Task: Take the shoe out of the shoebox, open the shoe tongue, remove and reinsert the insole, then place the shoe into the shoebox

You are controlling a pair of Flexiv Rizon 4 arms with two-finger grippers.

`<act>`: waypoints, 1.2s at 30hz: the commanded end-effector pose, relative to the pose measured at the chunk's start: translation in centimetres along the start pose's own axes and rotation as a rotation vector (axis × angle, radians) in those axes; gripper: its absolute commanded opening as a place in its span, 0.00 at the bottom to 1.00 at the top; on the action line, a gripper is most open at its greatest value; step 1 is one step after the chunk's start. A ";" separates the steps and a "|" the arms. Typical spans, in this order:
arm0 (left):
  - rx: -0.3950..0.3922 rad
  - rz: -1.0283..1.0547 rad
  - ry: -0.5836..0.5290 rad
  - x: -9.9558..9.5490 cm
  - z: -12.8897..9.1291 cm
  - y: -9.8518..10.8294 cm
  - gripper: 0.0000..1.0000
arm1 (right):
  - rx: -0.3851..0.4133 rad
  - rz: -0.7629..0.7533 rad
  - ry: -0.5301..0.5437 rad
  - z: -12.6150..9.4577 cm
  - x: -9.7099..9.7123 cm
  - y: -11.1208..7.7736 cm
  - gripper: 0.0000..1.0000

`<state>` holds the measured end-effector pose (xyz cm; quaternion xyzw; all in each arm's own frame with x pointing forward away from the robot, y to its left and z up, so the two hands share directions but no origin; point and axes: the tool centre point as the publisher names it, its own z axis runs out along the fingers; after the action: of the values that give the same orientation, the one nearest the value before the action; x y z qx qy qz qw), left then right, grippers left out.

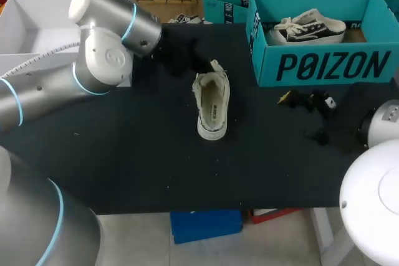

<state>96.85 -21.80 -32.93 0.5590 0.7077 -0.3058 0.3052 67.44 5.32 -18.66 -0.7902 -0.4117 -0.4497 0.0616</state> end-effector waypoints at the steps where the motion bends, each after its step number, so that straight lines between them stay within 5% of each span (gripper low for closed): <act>1: 0.006 0.004 -0.009 1.1 -0.1 -0.9 0.00 | 0.067 0.010 0.010 -0.6 -0.5 0.2 1.00; 18: 0.041 -0.018 -0.002 3.5 -0.9 -3.2 0.00 | 0.067 0.010 0.010 -0.6 -0.5 0.2 1.00; 29: -0.028 0.055 0.057 2.8 -5.6 -1.7 0.00 | 0.067 0.010 0.010 -0.6 -0.5 0.2 1.00; 36: -0.032 0.105 0.169 4.1 -6.5 -1.5 0.00 | 0.067 0.010 0.010 -0.6 -0.5 0.2 1.00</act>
<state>94.24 -15.08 -32.68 0.6071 0.6996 -0.2459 0.2853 67.44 5.32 -18.66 -0.7902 -0.4117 -0.4497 0.0616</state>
